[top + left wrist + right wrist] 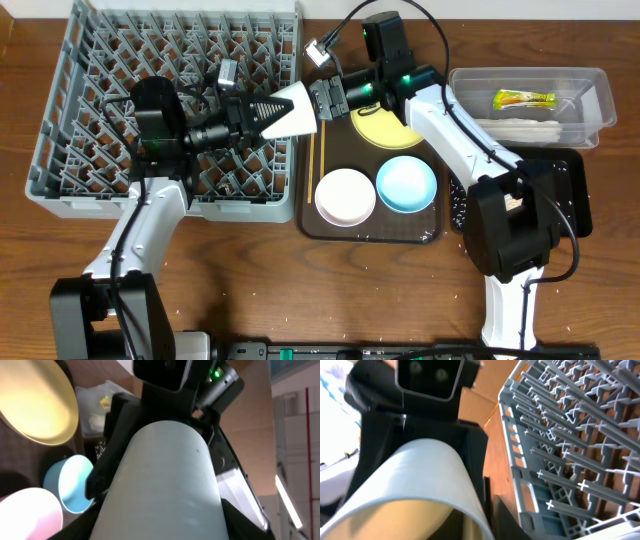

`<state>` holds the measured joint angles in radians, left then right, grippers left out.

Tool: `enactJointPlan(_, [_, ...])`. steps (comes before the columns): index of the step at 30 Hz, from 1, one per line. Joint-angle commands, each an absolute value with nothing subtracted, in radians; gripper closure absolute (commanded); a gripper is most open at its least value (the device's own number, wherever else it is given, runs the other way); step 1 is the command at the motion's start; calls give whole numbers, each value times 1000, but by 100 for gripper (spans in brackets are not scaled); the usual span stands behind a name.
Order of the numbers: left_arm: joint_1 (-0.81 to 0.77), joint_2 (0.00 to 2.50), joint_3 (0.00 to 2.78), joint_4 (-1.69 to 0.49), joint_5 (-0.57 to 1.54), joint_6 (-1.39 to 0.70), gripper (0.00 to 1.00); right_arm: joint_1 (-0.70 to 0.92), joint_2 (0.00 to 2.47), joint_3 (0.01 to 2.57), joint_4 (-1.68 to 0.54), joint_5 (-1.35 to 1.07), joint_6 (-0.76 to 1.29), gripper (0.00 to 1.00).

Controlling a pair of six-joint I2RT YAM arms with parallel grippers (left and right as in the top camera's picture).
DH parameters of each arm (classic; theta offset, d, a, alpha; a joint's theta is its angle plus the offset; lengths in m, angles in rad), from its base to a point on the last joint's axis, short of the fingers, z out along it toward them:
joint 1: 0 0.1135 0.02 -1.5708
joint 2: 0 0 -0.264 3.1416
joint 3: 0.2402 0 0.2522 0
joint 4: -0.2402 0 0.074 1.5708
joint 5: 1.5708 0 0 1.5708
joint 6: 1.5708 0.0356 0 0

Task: Sort waste into correct bins and load items into the dishwasher
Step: 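Grasp the cup with the left gripper from the right gripper, then place the white cup upside down in the rack with the left gripper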

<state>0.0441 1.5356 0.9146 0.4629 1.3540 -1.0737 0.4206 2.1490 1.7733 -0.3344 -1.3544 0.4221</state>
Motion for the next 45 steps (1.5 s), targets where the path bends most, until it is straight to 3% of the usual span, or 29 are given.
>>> enactJointPlan(1, [44,1536,911,466,1341,-1078,55,416,2162,1771,-331,-1358,422,56])
enactJointPlan(5, [48,1535,911,467,1342,-1078,64,361,2162,1771,-325,-1336,445,47])
enactJointPlan(9, [63,1535,913,467,1341,-1079,65,262,2162,1771,-326,-1332,452,45])
enactJointPlan(15, [146,1535,918,435,1258,-1113,68,86,2140,1771,-334,-1298,452,33])
enactJointPlan(21, [196,1535,976,318,1102,-1092,69,52,2060,1771,-387,-1159,398,26])
enactJointPlan(25, [184,1535,1200,-221,918,-788,71,64,1962,1773,-603,-880,242,19])
enactJointPlan(27, [157,1535,1336,-542,732,-620,71,67,1916,1773,-705,-712,183,14])
enactJointPlan(30, [86,1535,1466,-835,458,-496,71,71,1868,1773,-804,-536,135,11])
enactJointPlan(35, [-65,1542,1496,-994,181,-455,71,73,1836,1773,-888,-430,88,1])
enactJointPlan(41, [-218,1601,1496,-1029,18,-441,71,73,1836,1773,-924,-430,88,1])
enactJointPlan(45, [-269,1674,1496,-1047,-4,-441,71,73,1836,1773,-933,-430,88,6])
